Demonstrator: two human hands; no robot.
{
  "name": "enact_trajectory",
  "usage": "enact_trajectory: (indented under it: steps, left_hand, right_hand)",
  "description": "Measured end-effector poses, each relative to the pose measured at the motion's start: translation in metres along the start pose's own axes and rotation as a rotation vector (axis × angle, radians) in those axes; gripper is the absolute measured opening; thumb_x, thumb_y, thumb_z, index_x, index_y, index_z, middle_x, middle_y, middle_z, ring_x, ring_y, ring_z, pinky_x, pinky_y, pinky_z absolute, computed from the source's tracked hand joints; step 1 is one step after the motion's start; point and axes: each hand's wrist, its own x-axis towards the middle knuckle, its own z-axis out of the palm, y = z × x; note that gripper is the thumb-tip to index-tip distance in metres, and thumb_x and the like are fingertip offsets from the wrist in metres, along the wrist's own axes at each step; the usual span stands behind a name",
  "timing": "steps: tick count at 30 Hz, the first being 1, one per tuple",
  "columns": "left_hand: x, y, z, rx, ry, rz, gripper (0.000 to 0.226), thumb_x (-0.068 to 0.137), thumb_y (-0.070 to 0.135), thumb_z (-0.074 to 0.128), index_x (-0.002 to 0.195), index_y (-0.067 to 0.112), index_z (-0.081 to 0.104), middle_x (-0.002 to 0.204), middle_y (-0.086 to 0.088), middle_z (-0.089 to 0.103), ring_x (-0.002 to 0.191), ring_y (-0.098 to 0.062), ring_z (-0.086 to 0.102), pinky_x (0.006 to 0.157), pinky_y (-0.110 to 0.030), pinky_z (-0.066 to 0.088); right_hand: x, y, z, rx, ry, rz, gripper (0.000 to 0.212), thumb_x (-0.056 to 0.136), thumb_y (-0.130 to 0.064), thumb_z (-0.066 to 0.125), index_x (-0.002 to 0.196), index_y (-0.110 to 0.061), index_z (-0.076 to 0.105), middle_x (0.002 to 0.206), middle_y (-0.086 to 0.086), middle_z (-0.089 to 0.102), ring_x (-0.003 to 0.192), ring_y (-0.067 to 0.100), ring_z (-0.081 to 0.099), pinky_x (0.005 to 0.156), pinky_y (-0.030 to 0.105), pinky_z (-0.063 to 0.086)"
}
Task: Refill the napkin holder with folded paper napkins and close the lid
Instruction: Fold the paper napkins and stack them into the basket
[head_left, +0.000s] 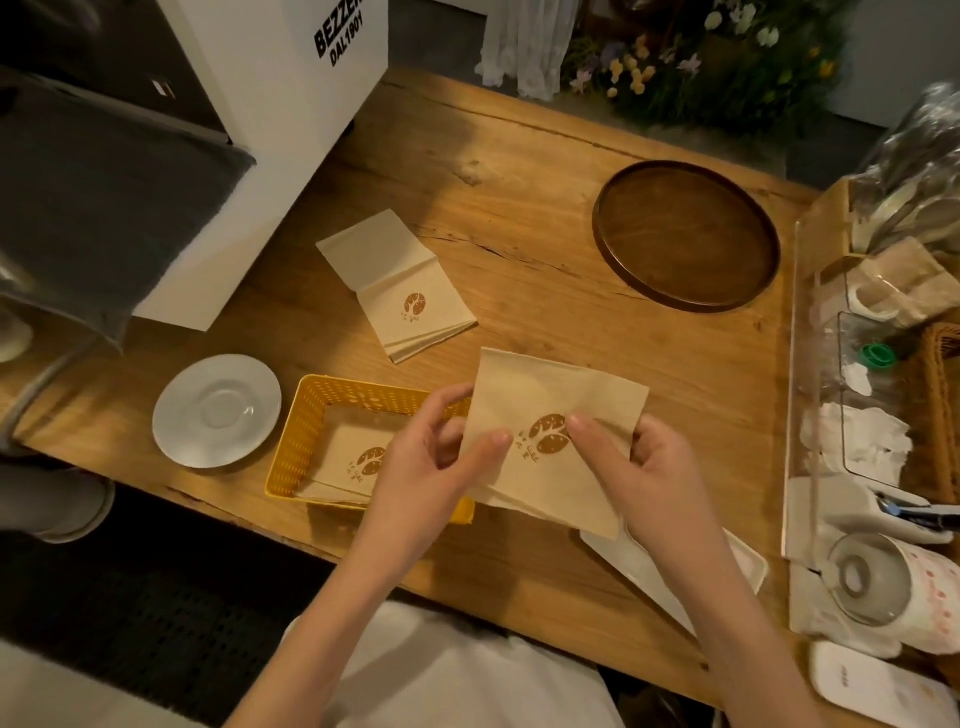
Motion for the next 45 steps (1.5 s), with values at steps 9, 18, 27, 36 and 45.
enact_trajectory:
  steps: [9, 18, 27, 36, 45]
  left_hand:
    - [-0.006, 0.0, -0.017, -0.045, -0.091, -0.024, 0.089, 0.078, 0.01, 0.072, 0.145, 0.043, 0.022, 0.106, -0.006, 0.074, 0.097, -0.024, 0.071, 0.085, -0.045, 0.057]
    - [-0.011, 0.006, -0.064, 0.073, -0.152, 0.041, 0.05, 0.083, 0.018, 0.067, 0.122, 0.044, 0.05, 0.11, -0.002, 0.069, 0.079, -0.025, 0.069, 0.077, -0.035, 0.057]
    - [-0.008, 0.009, -0.108, 0.439, -0.227, 0.114, 0.017, 0.087, 0.027, 0.063, 0.103, 0.031, 0.069, 0.106, 0.018, 0.066, 0.102, -0.01, 0.063, 0.078, -0.022, 0.054]
    - [-0.005, 0.013, -0.133, 0.549, -0.178, 0.161, 0.024, 0.079, 0.046, 0.06, 0.095, 0.033, 0.071, 0.099, 0.023, 0.066, 0.093, -0.005, 0.064, 0.073, -0.013, 0.051]
    - [0.002, 0.008, -0.127, 0.496, -0.052, 0.094, 0.014, 0.077, 0.036, 0.071, 0.084, 0.026, 0.064, 0.085, 0.014, 0.067, 0.084, -0.006, 0.063, 0.067, -0.018, 0.052]
  right_hand:
    - [0.007, 0.001, 0.019, 0.095, 0.117, 0.021, 0.008, 0.087, -0.025, 0.066, 0.094, -0.023, 0.068, 0.089, -0.005, 0.077, 0.081, 0.012, 0.073, 0.063, 0.026, 0.059]
    - [0.012, 0.001, 0.055, 0.141, 0.139, 0.088, 0.013, 0.089, -0.024, 0.065, 0.102, -0.021, 0.068, 0.092, -0.005, 0.077, 0.083, 0.012, 0.074, 0.063, 0.026, 0.059]
    - [0.021, 0.004, 0.088, 0.011, 0.162, 0.109, 0.012, 0.09, -0.028, 0.065, 0.1, -0.022, 0.067, 0.088, -0.006, 0.076, 0.078, 0.005, 0.072, 0.063, 0.021, 0.058]
    - [0.024, 0.007, 0.111, -0.012, 0.117, 0.149, 0.005, 0.093, -0.028, 0.061, 0.091, -0.03, 0.064, 0.081, -0.015, 0.073, 0.073, -0.005, 0.069, 0.057, 0.013, 0.052]
    - [0.025, 0.005, 0.116, 0.006, 0.101, 0.143, 0.007, 0.094, -0.027, 0.059, 0.093, -0.032, 0.065, 0.08, -0.019, 0.073, 0.074, -0.004, 0.069, 0.057, 0.013, 0.053]
